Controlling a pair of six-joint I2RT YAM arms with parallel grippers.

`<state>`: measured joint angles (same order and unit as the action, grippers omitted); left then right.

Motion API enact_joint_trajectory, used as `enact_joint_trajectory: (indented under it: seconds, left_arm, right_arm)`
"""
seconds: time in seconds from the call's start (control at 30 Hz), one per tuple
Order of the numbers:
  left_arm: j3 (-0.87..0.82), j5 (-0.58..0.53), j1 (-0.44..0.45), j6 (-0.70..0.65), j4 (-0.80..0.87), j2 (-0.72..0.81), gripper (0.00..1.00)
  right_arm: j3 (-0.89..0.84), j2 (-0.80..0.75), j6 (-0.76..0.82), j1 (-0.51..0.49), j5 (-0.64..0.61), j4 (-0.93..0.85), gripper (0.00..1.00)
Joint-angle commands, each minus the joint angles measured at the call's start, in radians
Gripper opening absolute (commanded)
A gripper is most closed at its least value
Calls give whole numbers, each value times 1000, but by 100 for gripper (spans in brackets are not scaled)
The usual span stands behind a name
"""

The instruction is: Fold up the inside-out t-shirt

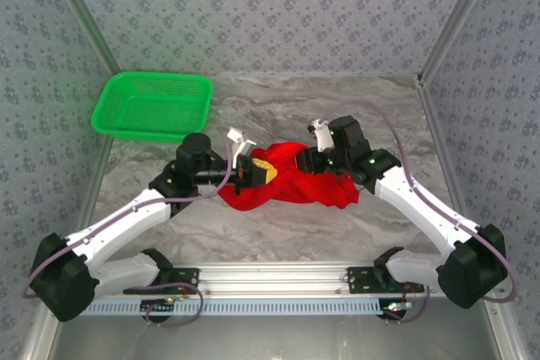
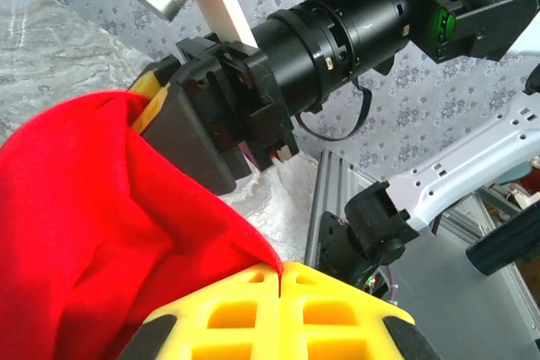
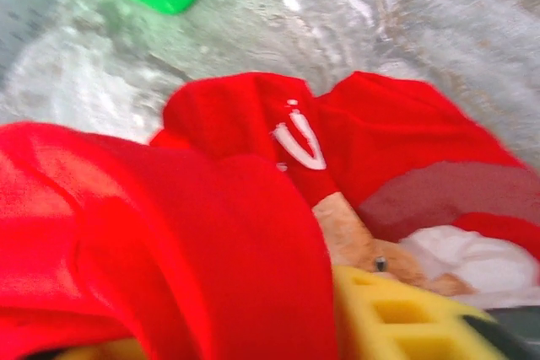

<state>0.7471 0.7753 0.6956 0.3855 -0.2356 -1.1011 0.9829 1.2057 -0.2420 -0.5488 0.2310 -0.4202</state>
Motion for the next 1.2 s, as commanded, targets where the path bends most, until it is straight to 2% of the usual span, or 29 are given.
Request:
enact_joint_trajectory:
  seconds: [0.0, 0.13, 0.2, 0.3, 0.37, 0.53, 0.67, 0.7, 0.93, 1.0, 1.07, 1.17]
  left_arm:
    - [17, 17, -5, 6, -2, 18, 0]
    - [18, -16, -5, -25, 34, 14, 0]
    - [18, -18, -5, -32, 34, 9, 0]
    - [19, -25, -4, -37, 37, 6, 0]
    - [20, -29, -5, -40, 43, 6, 0]
    - [19, -31, -5, -39, 49, 10, 0]
    - [18, -33, -4, -34, 50, 17, 0]
    - [17, -33, -4, -32, 51, 18, 0]
    - [16, -30, -5, -37, 58, 24, 0]
    - [16, -30, -5, -36, 58, 25, 0]
    - [17, -30, -5, -34, 59, 28, 0]
    - [13, -54, -5, -39, 69, 41, 0]
  right_arm:
    - [58, -14, 64, 1, -167, -127, 51]
    - [24, -124, 175, -27, -91, -145, 56]
    - [-4, -185, 208, -47, -41, -128, 56]
    - [-39, -242, 227, -79, 11, -83, 50]
    - [-62, -255, 235, -106, 53, -44, 41]
    - [-96, -207, 224, -147, 186, 73, 30]
    - [-132, -183, 210, -156, 209, 158, 20]
    - [-138, -178, 207, -157, 216, 172, 20]
    - [-156, -122, 206, -160, 239, 266, 44]
    - [-156, -104, 213, -160, 239, 285, 46]
    - [-153, -83, 225, -159, 238, 292, 39]
    - [-151, -73, 245, -158, 248, 293, 13]
